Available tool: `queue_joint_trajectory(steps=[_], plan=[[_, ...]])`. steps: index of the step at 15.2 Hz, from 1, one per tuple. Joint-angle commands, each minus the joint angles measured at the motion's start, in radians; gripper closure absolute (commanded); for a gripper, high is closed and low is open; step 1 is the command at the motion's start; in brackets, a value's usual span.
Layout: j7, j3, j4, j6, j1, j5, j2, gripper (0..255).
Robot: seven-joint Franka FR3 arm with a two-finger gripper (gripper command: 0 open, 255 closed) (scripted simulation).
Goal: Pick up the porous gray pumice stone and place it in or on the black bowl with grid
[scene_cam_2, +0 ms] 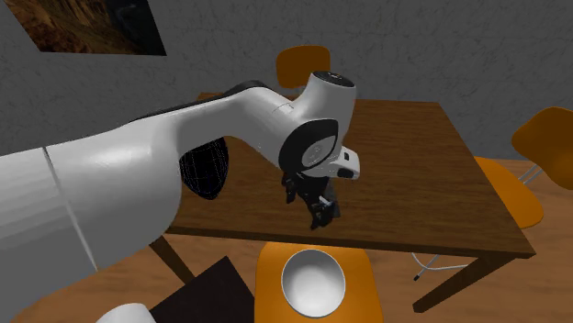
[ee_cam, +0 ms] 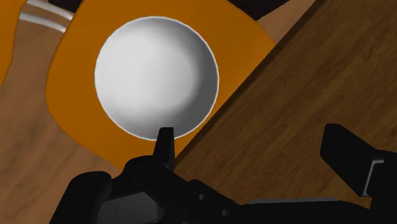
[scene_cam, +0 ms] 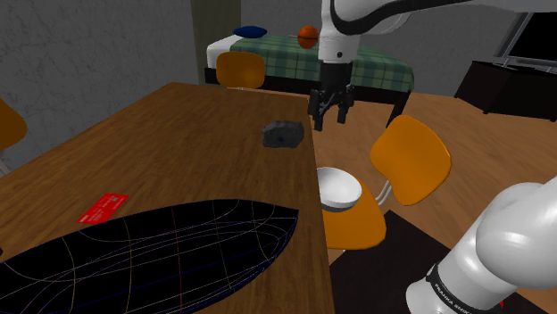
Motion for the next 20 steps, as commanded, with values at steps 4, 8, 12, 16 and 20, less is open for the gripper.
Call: queue_joint_trajectory(steps=[4,8,12,16,20], plan=[[0.038,0.013,0.170,0.030,-0.010,-0.048,0.192,0],[0.070,0.019,0.330,0.031,-0.010,-0.091,0.349,0],[0.078,0.018,0.346,0.055,-0.009,-0.103,0.388,0],[0.079,0.017,0.292,0.109,-0.010,-0.103,0.387,0],[0.079,0.016,0.271,0.130,-0.010,-0.104,0.388,0]])
